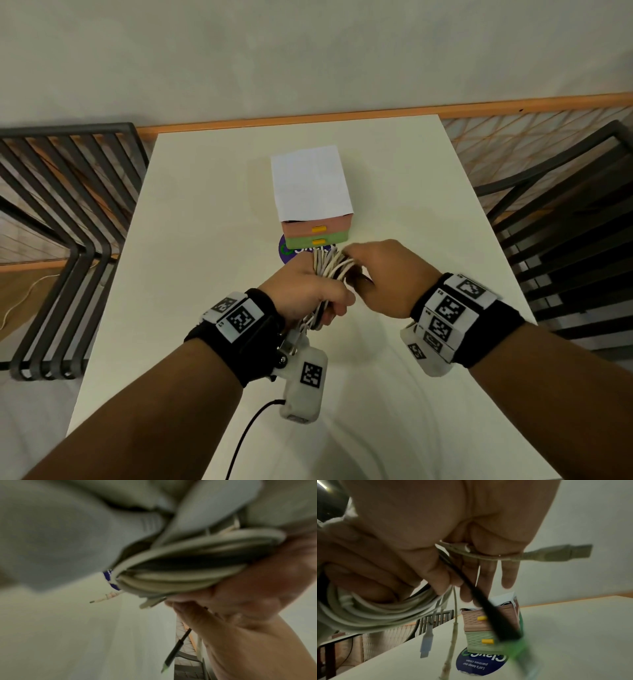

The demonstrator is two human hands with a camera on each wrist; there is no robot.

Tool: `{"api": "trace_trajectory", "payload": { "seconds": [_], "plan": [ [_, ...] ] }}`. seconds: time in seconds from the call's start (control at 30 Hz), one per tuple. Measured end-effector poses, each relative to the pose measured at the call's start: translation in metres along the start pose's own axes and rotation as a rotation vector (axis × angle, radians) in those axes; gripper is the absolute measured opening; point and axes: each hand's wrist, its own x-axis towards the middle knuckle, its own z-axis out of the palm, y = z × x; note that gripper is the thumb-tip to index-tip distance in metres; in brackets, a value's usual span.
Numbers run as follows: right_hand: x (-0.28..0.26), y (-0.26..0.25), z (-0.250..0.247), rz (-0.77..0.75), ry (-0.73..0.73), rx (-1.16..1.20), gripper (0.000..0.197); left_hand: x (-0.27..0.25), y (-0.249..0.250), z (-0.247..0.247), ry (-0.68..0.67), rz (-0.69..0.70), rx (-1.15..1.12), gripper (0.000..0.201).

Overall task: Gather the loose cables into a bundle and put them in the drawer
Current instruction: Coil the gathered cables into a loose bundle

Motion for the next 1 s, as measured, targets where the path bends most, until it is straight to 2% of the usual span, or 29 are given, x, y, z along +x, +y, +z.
{"api": "trace_trajectory", "payload": {
  "seconds": [0.07,0.17,0.3,0.47,0.6,0.77,0.9,1.0],
  "plan": [
    [0.001,0.003,-0.005,0.025,-0.104,-0.087,0.013,0.001,-0.003,-0.002,0.030,-0.005,0.035,0.018],
    [0.003,0.009,-0.015,0.018,-0.180,-0.159,0.017,0.001,-0.009,-0.006,0.011,-0.031,0.075,0.026],
    [0.000,0.007,-0.027,-0.033,-0.137,0.085,0.008,-0.003,-0.009,-0.003,-0.162,-0.044,0.007,0.017],
    [0.004,-0.005,-0.014,-0.076,-0.042,0.503,0.037,-0.003,-0.002,0.001,-0.345,0.018,-0.202,0.018],
    [0.009,-0.015,-0.005,0.034,-0.063,0.792,0.067,0.000,0.003,0.000,-0.402,0.058,-0.283,0.018],
    [0.015,-0.015,-0.004,0.198,-0.017,0.770,0.101,0.006,0.004,0.002,-0.429,0.119,-0.424,0.019],
    [0.017,-0.023,-0.012,0.242,0.064,0.755,0.081,0.015,0.001,0.002,-0.430,0.164,-0.504,0.023],
    [0.014,-0.025,-0.009,0.249,0.041,0.867,0.095,0.018,0.001,-0.002,-0.365,0.133,-0.478,0.022]
  ]
}}
